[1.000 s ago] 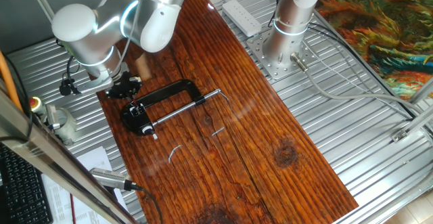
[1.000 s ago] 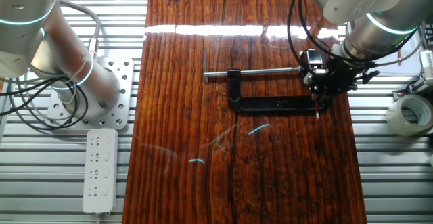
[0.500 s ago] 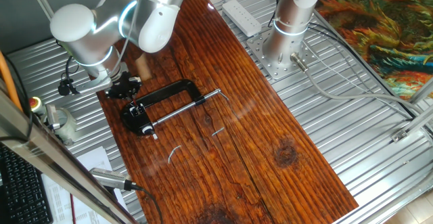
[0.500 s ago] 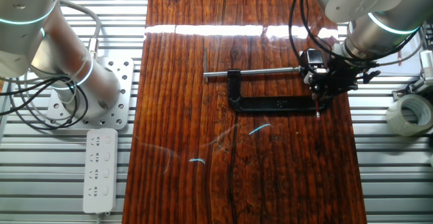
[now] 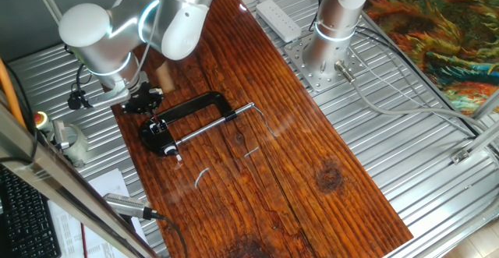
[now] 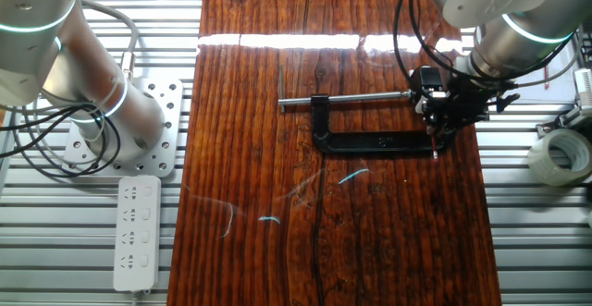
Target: Insert the pencil into the pencil sharpener
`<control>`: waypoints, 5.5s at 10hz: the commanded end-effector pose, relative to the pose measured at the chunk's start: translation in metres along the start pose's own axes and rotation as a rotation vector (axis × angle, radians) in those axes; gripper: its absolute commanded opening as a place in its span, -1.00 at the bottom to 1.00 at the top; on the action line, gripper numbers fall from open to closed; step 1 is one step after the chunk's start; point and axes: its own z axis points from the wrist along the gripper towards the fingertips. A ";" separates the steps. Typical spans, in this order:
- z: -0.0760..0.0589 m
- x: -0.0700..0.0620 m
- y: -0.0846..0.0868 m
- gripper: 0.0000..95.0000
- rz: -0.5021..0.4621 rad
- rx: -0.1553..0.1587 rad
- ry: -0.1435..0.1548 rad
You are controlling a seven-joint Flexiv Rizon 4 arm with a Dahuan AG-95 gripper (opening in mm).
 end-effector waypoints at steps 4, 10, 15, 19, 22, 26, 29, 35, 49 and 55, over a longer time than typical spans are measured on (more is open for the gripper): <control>-0.005 -0.004 0.001 -1.00 0.010 0.000 0.048; -0.009 -0.006 0.003 -1.00 0.001 0.003 0.047; -0.008 -0.011 0.003 -1.00 0.005 0.005 0.066; -0.013 -0.013 0.006 -1.00 0.006 0.008 0.064; -0.014 -0.012 0.006 -1.00 -0.007 0.018 0.051; -0.014 -0.009 0.005 -0.60 -0.029 0.038 -0.003; -0.014 -0.008 0.005 -0.60 -0.032 0.032 -0.050; -0.040 0.016 0.021 -0.20 0.086 0.006 -0.094; -0.093 -0.031 0.039 -1.00 1.257 0.012 -0.151; -0.088 -0.020 0.046 -1.00 1.451 0.003 -0.139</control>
